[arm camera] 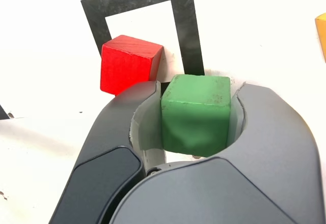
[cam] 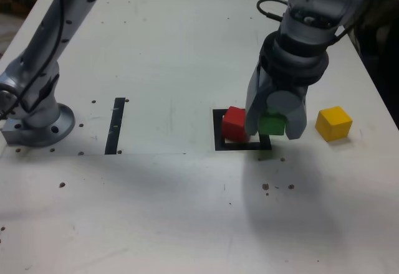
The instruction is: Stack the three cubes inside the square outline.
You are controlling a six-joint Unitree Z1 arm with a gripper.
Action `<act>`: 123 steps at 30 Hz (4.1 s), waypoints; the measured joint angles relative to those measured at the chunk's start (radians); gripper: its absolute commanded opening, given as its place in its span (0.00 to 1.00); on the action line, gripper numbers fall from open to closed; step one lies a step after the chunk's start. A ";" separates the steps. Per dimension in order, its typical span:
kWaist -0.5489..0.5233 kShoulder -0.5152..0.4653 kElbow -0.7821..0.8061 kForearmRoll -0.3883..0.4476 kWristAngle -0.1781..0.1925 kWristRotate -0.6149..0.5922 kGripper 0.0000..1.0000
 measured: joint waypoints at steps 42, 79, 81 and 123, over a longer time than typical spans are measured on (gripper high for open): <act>0.020 0.069 -0.252 0.001 0.113 0.192 0.99; 0.101 0.296 -0.465 0.016 -0.003 0.134 0.53; 0.101 0.297 -0.467 0.019 0.005 0.132 0.41; 0.063 -0.015 -0.248 0.146 0.034 0.176 0.03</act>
